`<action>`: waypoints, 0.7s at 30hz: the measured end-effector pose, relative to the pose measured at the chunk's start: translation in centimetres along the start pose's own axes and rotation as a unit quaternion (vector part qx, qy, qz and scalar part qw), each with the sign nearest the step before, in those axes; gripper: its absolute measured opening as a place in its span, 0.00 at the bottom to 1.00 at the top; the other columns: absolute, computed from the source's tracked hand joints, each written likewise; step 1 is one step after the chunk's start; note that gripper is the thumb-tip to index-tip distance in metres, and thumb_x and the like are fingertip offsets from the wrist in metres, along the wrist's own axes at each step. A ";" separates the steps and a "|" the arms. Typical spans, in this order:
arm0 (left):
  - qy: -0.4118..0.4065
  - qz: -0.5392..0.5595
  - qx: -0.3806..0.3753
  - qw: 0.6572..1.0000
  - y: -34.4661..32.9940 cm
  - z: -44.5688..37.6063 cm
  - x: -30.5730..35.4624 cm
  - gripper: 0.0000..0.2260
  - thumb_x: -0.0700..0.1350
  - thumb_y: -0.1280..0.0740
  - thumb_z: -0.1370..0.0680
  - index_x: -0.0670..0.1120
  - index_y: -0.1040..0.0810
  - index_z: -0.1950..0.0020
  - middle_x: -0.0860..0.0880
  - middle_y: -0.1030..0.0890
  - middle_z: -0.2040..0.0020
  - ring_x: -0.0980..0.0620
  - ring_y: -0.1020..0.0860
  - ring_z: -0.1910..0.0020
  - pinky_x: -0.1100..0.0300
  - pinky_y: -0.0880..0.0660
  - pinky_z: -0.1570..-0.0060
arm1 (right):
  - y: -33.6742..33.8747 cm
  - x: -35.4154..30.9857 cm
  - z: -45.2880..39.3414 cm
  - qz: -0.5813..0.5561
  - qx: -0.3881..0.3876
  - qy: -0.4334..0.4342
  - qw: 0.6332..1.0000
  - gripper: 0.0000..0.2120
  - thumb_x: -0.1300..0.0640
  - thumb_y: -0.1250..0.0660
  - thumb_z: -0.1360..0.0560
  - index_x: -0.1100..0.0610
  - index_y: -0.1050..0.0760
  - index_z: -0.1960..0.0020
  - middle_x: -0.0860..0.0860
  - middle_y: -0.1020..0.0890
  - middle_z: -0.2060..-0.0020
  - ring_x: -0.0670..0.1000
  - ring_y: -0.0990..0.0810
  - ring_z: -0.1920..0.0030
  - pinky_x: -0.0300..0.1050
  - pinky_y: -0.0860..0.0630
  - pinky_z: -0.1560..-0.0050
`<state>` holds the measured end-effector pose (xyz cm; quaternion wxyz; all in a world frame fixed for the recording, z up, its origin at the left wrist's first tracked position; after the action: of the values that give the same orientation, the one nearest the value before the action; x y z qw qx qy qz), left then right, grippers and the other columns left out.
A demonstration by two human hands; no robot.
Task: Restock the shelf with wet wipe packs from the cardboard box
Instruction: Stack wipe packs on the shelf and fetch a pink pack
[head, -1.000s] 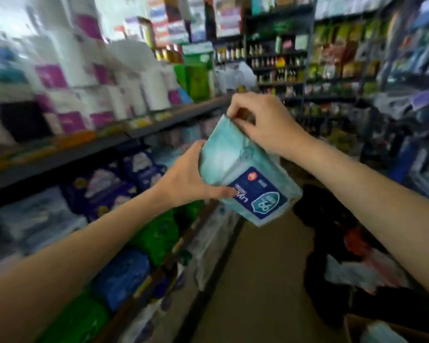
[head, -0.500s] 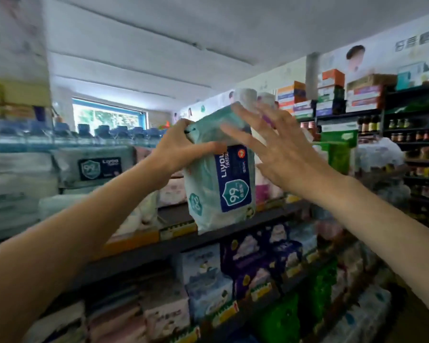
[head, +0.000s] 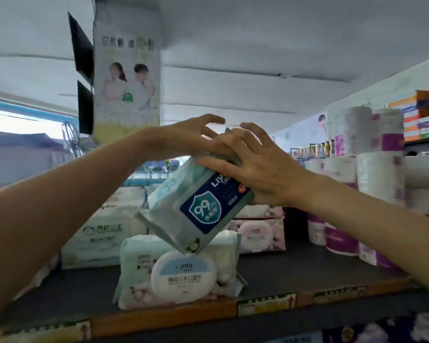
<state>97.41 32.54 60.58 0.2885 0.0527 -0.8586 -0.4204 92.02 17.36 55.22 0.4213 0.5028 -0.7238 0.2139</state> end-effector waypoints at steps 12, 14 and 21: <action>0.229 -0.094 0.006 0.969 0.8 3.1 -13.5 0.28 0.48 0.28 0.28 0.46 0.33 0.31 0.51 0.27 0.42 0.52 0.24 0.51 0.67 0.25 0.59 | -9.9 -6.1 -4.5 -0.251 -0.199 -0.107 0.941 0.52 0.37 0.29 0.36 0.50 0.57 0.25 0.58 0.46 0.32 0.59 0.45 0.31 0.57 0.27 0.42; 0.220 -0.093 0.023 0.971 0.1 3.0 -15.2 0.27 0.51 0.27 0.30 0.46 0.30 0.34 0.50 0.25 0.44 0.52 0.23 0.49 0.66 0.26 0.56 | -11.4 -7.1 -3.9 -0.289 -0.226 -0.102 0.925 0.53 0.37 0.29 0.37 0.50 0.58 0.25 0.56 0.47 0.32 0.58 0.46 0.31 0.57 0.30 0.37; 0.175 -0.115 0.026 0.978 -1.9 2.5 -17.7 0.23 0.44 0.25 0.32 0.49 0.29 0.40 0.50 0.26 0.45 0.55 0.23 0.54 0.65 0.22 0.56 | -14.1 -6.3 -1.9 -0.414 -0.263 -0.048 0.870 0.41 0.48 0.28 0.30 0.50 0.49 0.25 0.52 0.39 0.39 0.49 0.35 0.43 0.42 0.32 0.41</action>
<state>110.42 38.88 49.99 0.3825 0.2310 -0.7936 -0.4129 106.43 16.55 49.46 0.5530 0.6366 -0.4977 -0.2032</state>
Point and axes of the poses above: each hand's wrist, its own z-axis away from the middle knuckle, its own y-axis out of the back of the hand, x = y × z, the point moved 2 cm from there along -z, towards the middle knuckle
